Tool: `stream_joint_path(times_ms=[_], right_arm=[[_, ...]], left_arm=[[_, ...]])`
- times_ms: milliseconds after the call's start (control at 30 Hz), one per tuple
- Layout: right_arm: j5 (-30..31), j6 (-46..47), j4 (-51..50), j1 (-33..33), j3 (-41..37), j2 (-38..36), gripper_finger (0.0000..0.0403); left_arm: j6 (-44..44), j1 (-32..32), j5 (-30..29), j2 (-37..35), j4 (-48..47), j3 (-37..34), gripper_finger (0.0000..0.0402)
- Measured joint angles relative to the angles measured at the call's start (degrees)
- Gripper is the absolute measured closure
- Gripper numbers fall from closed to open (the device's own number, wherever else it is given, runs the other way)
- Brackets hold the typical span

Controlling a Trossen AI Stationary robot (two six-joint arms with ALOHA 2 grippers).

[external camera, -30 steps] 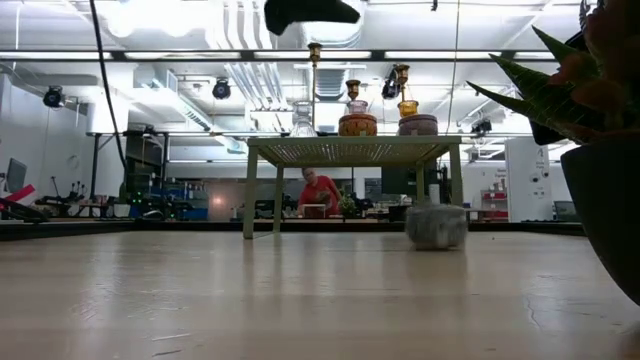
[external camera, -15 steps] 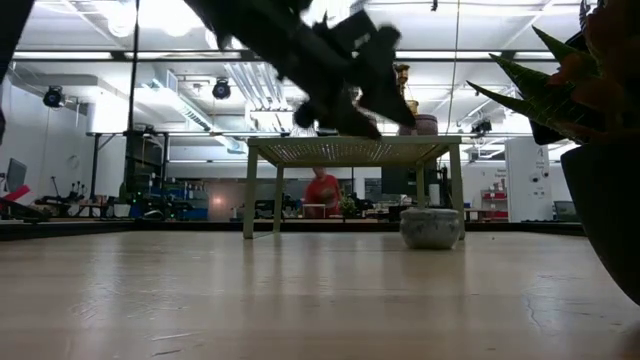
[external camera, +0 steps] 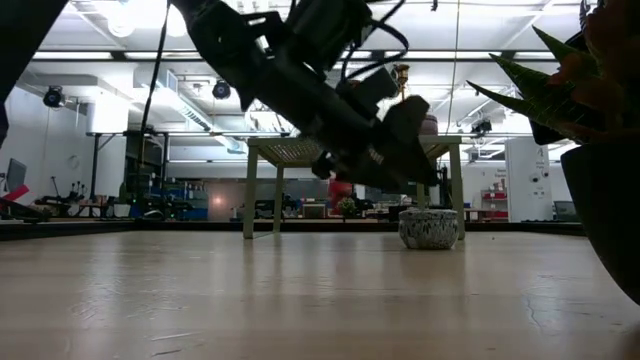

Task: Pick & Place candle stick holders
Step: Put the blue scented candle on the shelf

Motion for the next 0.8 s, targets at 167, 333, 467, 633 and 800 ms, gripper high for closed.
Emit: stream_joint_path(times_ms=[167,333,467,633,800], right_arm=[[0.02,0.0,0.1,0.0,0.0,0.09,0.0385],[-0.01,0.0,-0.08,0.0,0.0,0.34,0.0385],[-0.01,0.0,0.0,0.0,0.0,0.64,0.0385],[-0.01,0.0,-0.03,0.0,0.0,0.74,0.0385],[0.0,0.0,0.05,0.0,0.0,0.72,0.0385]], left_arm=[[0.07,0.0,0.89,2.19,2.62,0.85,0.0067],[0.62,0.06,3.57,4.41,5.09,1.76,0.0065],[2.45,0.07,4.93,6.24,5.9,2.82,0.0066],[2.55,0.13,4.88,8.35,5.5,3.59,0.0065],[3.18,0.13,4.77,8.68,5.94,3.62,0.0066]])
